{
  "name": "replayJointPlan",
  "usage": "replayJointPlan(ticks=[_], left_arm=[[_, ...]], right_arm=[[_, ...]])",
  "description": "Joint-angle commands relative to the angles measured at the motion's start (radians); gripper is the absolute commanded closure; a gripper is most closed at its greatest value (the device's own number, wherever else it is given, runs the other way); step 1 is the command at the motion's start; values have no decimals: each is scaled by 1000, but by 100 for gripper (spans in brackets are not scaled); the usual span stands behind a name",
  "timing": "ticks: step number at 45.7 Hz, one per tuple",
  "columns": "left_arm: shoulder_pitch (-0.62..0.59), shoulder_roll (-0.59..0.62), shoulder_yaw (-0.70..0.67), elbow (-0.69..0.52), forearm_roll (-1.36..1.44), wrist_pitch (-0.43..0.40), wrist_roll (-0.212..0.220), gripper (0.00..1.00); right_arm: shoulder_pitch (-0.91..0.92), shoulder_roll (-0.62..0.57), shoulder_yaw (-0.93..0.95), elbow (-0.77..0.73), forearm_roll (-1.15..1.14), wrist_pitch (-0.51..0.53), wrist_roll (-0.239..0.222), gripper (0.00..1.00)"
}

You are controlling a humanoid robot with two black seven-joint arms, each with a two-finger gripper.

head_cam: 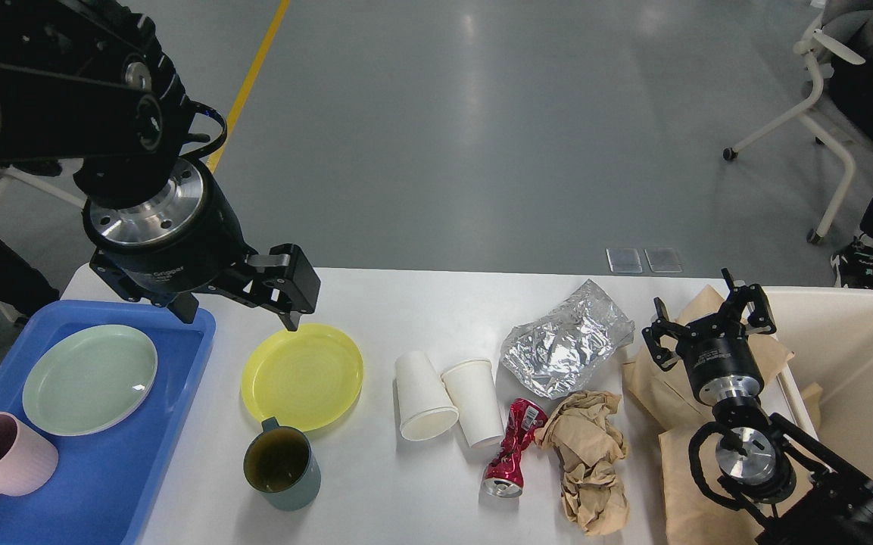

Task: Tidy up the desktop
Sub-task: 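Lower the left gripper onto the teal mug and grasp it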

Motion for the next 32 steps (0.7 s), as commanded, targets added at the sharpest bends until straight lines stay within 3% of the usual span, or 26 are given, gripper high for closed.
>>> replayJointPlan(ticks=[1,22,28,32], left_arm=[[15,-39,95,-6,-18,1,-62,3],[114,6,94,23,-13,3,-66,3],[225,13,101,44,-10,21,-55,4],[318,29,98,49,-10,86,-53,5]], right_arm=[[0,0,0,1,0,0,-1,0],[12,5,-2,-14,0,-1,1,0],[12,5,-2,-14,0,-1,1,0],[12,5,-2,-14,0,-1,1,0]])
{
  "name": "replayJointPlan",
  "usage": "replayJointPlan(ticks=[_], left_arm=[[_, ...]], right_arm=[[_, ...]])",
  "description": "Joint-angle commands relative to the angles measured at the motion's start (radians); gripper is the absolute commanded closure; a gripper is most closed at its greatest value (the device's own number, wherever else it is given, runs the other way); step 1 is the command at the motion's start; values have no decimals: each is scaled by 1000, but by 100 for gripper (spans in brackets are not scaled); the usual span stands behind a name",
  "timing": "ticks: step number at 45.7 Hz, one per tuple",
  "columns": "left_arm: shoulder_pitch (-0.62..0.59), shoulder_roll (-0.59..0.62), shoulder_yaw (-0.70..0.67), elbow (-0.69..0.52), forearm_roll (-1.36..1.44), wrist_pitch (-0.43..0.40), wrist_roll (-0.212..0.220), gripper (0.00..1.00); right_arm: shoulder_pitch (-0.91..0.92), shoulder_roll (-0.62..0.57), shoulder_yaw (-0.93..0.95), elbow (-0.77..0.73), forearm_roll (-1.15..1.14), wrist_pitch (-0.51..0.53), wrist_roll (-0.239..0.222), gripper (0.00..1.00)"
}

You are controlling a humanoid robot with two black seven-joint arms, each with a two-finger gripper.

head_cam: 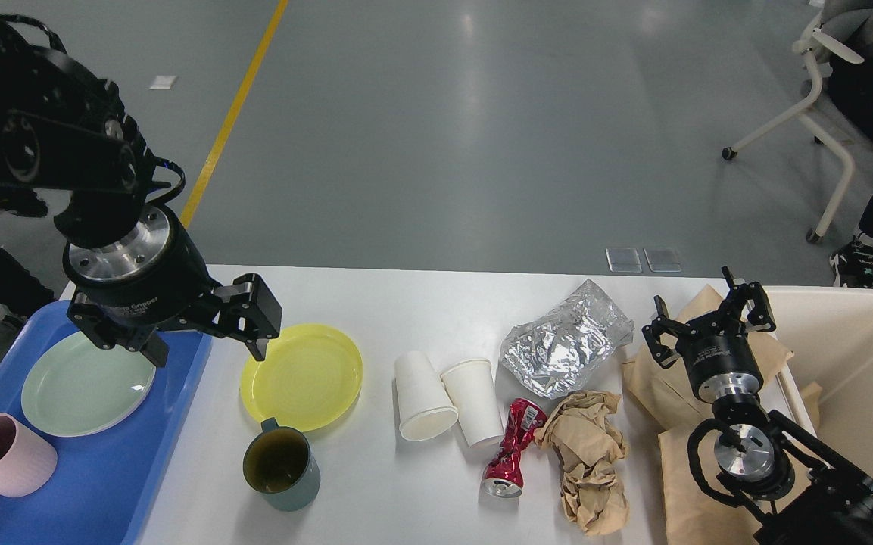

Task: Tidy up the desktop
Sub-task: 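Lower the left gripper onto the teal mug and grasp it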

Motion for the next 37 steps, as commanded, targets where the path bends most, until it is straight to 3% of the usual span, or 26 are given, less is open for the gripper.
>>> replayJointPlan(ticks=[1,17,27,37], left_arm=[[138,21,-5,12,2,83,3,6],[564,64,-71,95,-12,413,-4,11],[788,70,-117,228,-14,463,-6,12],[891,56,-135,304,-14,511,-7,12]], right_arm=[[0,0,0,0,0,0,0,0],[0,0,0,0,0,0,0,0],[0,0,0,0,0,0,0,0],[0,0,0,0,0,0,0,0]])
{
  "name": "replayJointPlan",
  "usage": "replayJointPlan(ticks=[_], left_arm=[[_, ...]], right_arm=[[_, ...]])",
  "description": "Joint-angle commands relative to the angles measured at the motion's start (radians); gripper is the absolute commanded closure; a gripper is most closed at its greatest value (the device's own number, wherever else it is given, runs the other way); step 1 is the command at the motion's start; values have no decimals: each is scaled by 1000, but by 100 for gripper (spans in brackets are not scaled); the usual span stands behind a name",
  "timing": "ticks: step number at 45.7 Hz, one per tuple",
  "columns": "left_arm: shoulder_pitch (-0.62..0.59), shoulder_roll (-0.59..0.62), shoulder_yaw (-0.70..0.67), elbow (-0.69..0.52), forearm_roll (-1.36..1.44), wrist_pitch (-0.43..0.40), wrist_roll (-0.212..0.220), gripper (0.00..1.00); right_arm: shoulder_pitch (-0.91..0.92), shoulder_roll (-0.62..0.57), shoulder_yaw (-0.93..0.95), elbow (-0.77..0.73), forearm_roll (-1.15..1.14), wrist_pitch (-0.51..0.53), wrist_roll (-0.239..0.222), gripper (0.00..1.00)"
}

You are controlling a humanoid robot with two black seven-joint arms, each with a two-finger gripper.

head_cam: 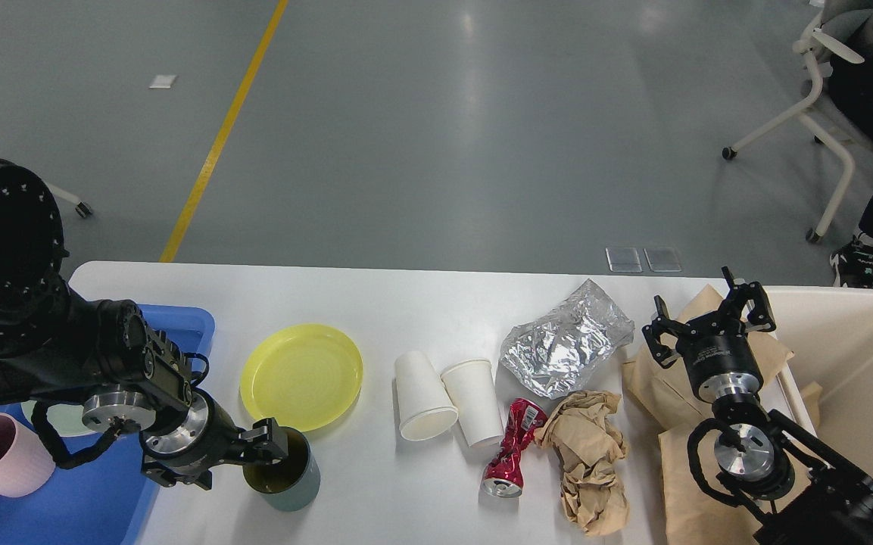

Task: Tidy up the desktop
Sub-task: 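Lower the left gripper onto the teal mug and grasp it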

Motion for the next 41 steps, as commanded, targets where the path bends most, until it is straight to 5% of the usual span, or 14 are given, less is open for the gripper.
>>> replayJointPlan(ticks=[1,10,25,27,33,41], left_arm=[[61,-12,-8,46,0,19,-1,12],[124,-30,-11,81,1,71,-1,19],[128,-35,-17,86,3,76,-1,64],[131,-36,-19,90,1,77,2,79],[134,-36,-17,92,1,79,8,99],[136,-36,-17,95,1,103,8,100]], right_arm=[[0,0,0,0,0,0,0,0],[0,0,0,0,0,0,0,0],[0,0,0,0,0,0,0,0],[0,0,0,0,0,0,0,0],[0,0,0,0,0,0,0,0],[0,0,0,0,0,0,0,0]])
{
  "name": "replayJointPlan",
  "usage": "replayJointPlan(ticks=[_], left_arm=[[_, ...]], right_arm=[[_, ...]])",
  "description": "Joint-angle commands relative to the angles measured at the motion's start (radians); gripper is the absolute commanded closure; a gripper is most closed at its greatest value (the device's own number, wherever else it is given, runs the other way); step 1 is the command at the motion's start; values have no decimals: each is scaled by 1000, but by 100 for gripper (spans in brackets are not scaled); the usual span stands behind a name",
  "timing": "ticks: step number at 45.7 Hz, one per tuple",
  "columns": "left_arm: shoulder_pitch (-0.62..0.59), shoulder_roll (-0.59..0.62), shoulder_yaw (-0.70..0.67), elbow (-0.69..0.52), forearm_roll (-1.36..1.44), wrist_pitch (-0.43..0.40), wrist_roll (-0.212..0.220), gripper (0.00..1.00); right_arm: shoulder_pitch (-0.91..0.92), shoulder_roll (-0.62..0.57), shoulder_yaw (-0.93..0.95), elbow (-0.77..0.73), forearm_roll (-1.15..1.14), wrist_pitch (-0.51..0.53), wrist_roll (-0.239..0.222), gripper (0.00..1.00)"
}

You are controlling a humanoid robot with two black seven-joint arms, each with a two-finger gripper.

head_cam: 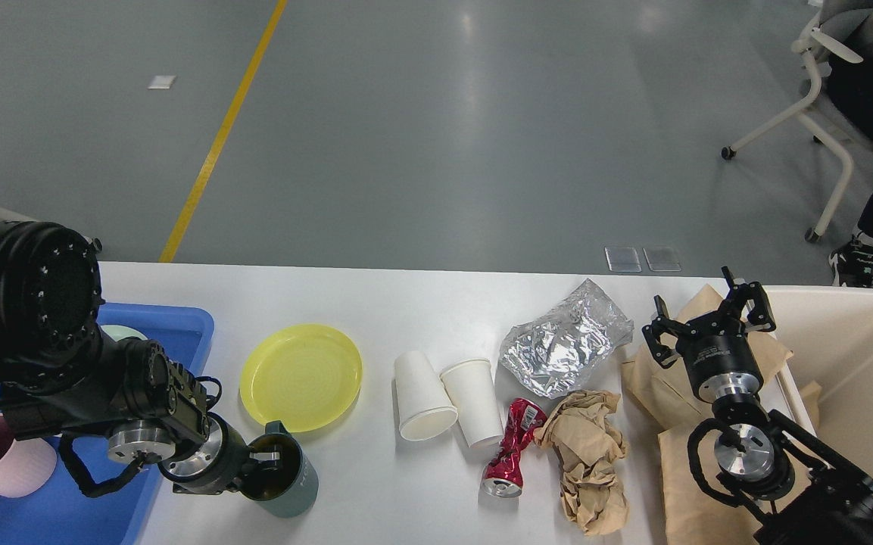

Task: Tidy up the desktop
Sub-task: 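Lower the left gripper onto the teal mug and grasp it, then carry the teal mug onto the blue tray and release it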

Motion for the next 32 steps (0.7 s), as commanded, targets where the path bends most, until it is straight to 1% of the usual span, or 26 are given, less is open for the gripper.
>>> replayJointPlan(ticks=[1,11,15,19,23,27,32], left_arm=[[-1,0,0,1,1,16,0,100],[-30,14,6,-21,4,0,5,100],[-96,23,16,-76,4,-21,28,100],[-195,54,22,-157,5,-50,63,100],[-321,67,34,-235,13,-108,98,100],[-470,69,51,-301,15,-200,121,100],[-663,67,75,-358,18,-332,126,100]], right_arm=[[0,0,0,0,0,0,0,0],[0,0,0,0,0,0,0,0],[0,0,0,0,0,0,0,0],[0,0,0,-1,0,0,0,0],[0,0,0,-3,0,0,0,0],[0,0,0,-3,0,0,0,0],[0,0,0,-3,0,0,0,0]])
